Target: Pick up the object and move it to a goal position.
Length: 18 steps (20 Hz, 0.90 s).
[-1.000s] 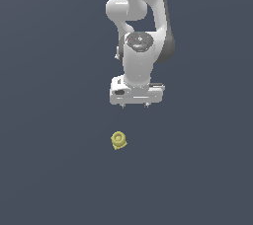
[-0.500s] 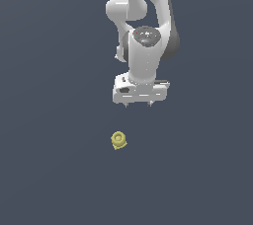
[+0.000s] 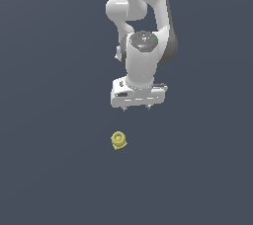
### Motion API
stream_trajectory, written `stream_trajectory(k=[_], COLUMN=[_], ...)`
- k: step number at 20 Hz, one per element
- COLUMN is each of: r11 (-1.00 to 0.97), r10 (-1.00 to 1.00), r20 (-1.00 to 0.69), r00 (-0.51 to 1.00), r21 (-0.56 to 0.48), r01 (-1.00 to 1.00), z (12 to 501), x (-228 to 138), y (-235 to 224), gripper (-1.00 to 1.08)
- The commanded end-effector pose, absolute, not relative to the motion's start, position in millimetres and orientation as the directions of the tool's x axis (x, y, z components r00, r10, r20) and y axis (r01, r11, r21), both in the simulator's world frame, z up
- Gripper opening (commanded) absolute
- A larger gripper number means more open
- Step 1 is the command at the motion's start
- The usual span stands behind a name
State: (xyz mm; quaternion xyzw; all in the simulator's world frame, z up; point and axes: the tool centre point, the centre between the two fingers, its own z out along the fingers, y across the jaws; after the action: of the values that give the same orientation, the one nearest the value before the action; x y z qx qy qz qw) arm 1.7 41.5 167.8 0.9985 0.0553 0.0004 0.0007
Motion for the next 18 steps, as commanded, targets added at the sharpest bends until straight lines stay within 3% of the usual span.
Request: stream_trajectory(k=[1, 18], r11=[-0.991, -0.934], r10=[0.131, 0.358], r20=[0.0, -0.001], r00=[0.991, 0.934], r21=[0.002, 0.001], r01=[0.131, 0.358], z=[163.0, 101.8], x=[9.0, 77.7], y=[36.6, -23.6], gripper=[1.0, 1.0])
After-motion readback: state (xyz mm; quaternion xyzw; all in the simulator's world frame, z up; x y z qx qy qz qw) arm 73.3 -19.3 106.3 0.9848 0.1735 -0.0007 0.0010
